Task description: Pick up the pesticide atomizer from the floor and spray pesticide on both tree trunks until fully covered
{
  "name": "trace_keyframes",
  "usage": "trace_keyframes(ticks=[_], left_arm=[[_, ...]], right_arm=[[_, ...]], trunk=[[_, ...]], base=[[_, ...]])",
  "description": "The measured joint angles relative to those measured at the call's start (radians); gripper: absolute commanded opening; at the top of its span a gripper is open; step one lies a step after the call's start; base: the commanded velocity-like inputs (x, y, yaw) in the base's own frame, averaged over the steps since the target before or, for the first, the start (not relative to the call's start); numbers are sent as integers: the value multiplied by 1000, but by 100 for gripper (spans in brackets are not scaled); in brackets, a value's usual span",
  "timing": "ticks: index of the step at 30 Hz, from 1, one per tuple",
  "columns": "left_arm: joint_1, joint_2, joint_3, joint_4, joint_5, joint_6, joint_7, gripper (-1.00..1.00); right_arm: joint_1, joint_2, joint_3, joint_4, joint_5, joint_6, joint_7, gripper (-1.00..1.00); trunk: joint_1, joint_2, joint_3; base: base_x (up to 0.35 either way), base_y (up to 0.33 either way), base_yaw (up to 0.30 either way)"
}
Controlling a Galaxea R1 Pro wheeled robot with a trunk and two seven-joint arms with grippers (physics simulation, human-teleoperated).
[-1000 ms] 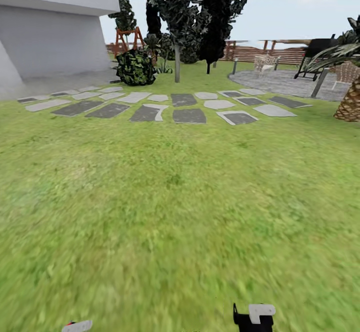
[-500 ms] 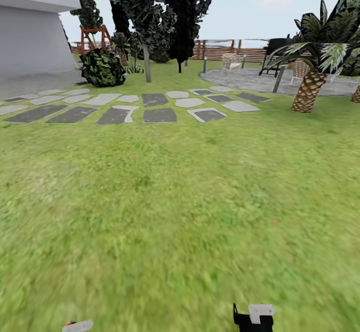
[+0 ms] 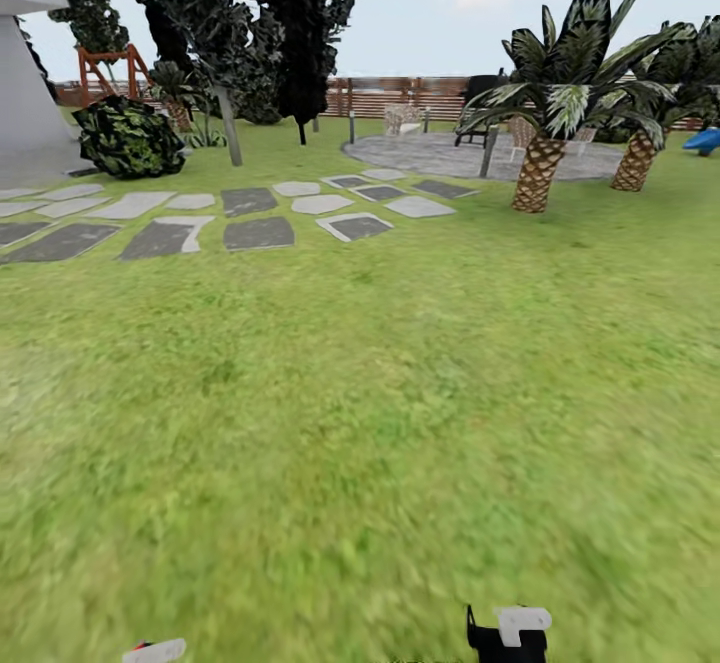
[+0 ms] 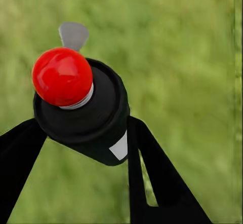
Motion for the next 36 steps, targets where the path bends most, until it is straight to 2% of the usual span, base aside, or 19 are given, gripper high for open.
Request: trace_keyframes(ticks=[24, 36], left_arm=[[0, 0, 0, 0, 1, 1, 0, -100], [0, 0, 0, 0, 1, 0, 0, -100]], right_arm=[[0, 0, 0, 0, 0, 0, 1, 100], [0, 0, 0, 0, 0, 0, 1, 100]], trunk=[[0, 0, -6], [0, 0, -9]], base=[[2, -277, -300], [137, -270, -300]])
